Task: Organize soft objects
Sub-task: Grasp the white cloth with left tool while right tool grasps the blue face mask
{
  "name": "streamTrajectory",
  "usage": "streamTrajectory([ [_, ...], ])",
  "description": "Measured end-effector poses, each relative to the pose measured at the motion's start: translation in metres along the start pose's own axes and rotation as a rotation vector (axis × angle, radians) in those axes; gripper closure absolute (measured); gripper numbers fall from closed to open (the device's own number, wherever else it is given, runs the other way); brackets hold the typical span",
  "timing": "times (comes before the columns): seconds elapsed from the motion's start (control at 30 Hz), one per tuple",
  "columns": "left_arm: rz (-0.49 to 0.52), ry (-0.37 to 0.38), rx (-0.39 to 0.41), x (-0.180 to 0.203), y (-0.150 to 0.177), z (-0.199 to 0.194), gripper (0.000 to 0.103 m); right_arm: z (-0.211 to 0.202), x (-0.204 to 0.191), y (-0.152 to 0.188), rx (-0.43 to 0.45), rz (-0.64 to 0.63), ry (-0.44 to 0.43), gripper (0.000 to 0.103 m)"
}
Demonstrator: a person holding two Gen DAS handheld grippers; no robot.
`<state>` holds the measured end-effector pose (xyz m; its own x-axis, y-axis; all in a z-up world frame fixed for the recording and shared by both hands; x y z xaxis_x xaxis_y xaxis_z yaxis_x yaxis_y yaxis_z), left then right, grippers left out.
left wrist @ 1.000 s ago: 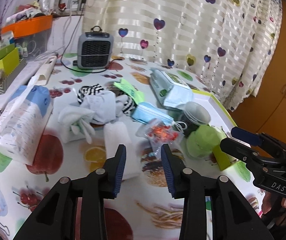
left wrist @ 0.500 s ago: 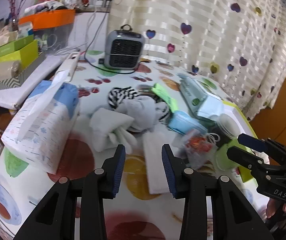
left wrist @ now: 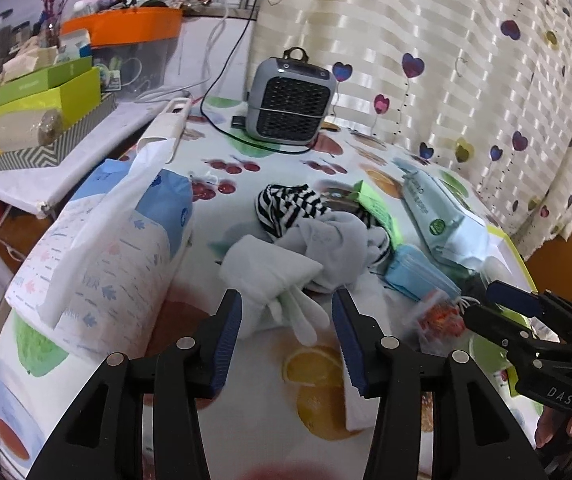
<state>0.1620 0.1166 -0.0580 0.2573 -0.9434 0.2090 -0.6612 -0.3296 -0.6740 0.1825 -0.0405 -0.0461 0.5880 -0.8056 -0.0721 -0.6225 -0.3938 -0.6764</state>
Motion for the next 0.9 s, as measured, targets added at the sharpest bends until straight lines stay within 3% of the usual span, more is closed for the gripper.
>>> streamTrajectory([
  [0.3, -0.016, -0.018, -0.018, -0.005, -0.008, 0.022, 0.055, 0.026, 0.006, -0.015, -0.049, -0.002, 0.03, 0.046],
  [0.9, -0.039, -0.023, -0.069, -0.011, -0.005, 0.05, 0.052, 0.08, 0.021, -0.017, -0.26, -0.037, 0.106, 0.046],
])
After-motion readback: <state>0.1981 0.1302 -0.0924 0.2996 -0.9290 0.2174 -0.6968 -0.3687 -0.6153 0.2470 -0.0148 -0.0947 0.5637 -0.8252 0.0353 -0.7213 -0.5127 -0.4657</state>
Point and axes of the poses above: each gripper's, at about its wrist camera, not at the fingertips, and z roughly the way its jaws point, x to its right, y to its underside, the point moved 8 cm from there along z, roughly the way its jaws point, and after that the axes turned 2 degrees about -y, right-handed, at the moved point
